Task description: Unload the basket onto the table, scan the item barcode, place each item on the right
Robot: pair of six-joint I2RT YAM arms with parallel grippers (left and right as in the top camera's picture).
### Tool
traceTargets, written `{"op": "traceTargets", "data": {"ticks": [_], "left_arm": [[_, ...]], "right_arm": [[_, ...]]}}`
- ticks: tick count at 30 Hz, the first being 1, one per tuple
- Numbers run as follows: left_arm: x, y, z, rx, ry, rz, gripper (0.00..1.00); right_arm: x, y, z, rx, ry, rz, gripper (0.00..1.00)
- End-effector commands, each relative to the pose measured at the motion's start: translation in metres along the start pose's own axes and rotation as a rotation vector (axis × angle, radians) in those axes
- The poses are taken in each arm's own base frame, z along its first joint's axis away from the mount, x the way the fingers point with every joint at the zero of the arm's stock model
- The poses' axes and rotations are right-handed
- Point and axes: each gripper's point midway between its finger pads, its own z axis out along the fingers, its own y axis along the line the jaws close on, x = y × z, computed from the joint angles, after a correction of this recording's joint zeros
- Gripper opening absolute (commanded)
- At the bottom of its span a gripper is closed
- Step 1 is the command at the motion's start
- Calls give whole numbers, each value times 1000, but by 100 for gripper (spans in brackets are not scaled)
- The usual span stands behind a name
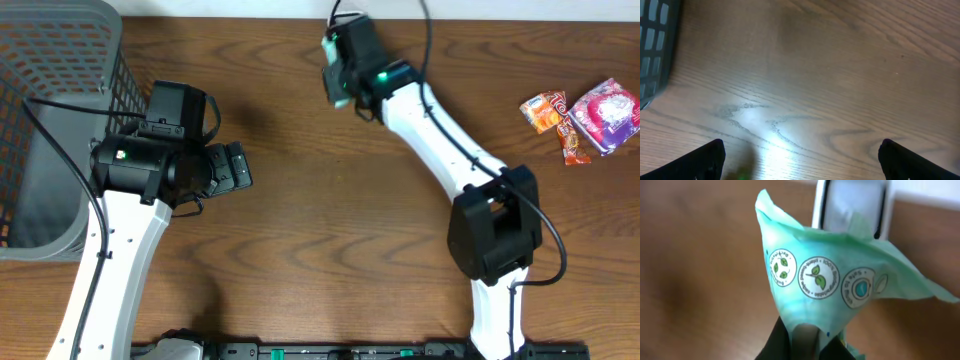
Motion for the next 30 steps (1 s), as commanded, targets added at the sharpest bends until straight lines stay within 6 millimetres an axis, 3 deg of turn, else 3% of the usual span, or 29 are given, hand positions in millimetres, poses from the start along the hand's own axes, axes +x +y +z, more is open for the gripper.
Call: {"op": "traceTargets", "data": {"ticks": [1, 5, 11, 14, 17, 21, 24, 26, 30], "left_arm": [[-1, 4, 1, -19, -2, 6, 98], [-1, 4, 1, -19, -2, 6, 98], [-1, 4, 1, -19, -2, 6, 98], [-1, 4, 1, -19, -2, 6, 98], [-1, 4, 1, -19, -1, 6, 98], [-1, 4, 1, -19, -1, 6, 98], [-1, 4, 1, -19, -1, 6, 98], [-1, 4, 1, -19, -2, 6, 98], [-1, 4, 1, -19, -1, 6, 98]], "right_arm": [[-11, -20, 11, 17, -65, 47, 1], [-25, -31, 29, 20, -145, 68, 1], [-29, -35, 54, 17, -208, 78, 1], [-32, -41, 52, 28, -215, 84, 1], [-45, -60, 36, 65, -239, 113, 1], [-61, -112, -5, 172, -243, 129, 1], [-53, -163, -36, 292, -171, 83, 1], [-35, -201, -53, 397, -83, 47, 1], [23, -277, -81, 587, 177, -17, 1]]}}
